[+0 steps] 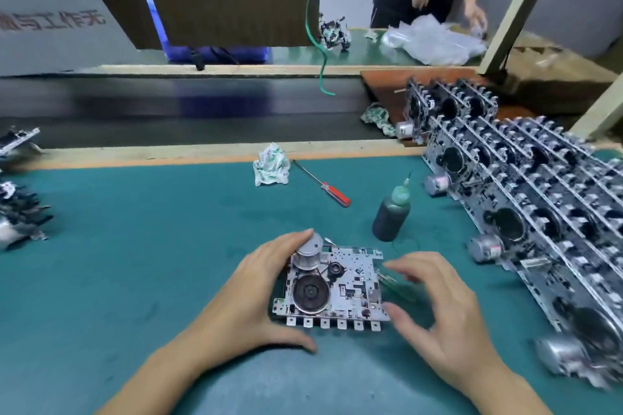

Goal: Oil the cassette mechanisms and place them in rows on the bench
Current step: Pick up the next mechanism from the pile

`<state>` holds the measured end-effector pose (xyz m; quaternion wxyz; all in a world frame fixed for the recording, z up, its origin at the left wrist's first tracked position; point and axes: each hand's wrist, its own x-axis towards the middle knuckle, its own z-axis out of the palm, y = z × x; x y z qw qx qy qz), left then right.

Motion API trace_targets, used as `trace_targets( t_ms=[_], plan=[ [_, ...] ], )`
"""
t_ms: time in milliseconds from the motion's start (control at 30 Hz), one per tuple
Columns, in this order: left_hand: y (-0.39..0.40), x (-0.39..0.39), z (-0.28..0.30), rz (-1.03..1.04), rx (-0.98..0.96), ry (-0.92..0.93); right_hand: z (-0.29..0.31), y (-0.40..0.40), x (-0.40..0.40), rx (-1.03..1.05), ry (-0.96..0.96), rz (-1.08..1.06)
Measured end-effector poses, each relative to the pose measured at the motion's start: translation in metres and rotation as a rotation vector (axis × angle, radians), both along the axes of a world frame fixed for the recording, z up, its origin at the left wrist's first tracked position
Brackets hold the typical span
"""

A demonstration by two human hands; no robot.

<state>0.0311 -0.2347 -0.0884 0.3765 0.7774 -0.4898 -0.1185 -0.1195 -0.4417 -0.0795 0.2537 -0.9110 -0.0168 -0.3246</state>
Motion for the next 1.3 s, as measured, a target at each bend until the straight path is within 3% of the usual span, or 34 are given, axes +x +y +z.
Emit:
trace_targets(
  t_ms=[167,467,967,1200,1300],
  plan=[
    [0.001,-0.002,0.004,-0.011,-0.006,0.009,-0.003,-0.004,0.003,0.249,0.06,-0.113],
    [0.0,-0.012,0.011,0.056,0.031,-0.084,-0.008,-0.004,0.006,0.313,0.106,-0.154],
    [0.004,-0.009,0.016,0.056,0.052,-0.118,-0.003,-0.001,0.005,0.256,0.243,-0.145],
    [0.006,-0.006,0.012,0.042,0.044,-0.068,0.011,0.003,0.005,0.315,0.361,0.072],
    [0.005,-0.005,0.012,0.04,0.023,-0.094,0.02,0.006,0.005,0.207,0.392,0.094]
  ],
)
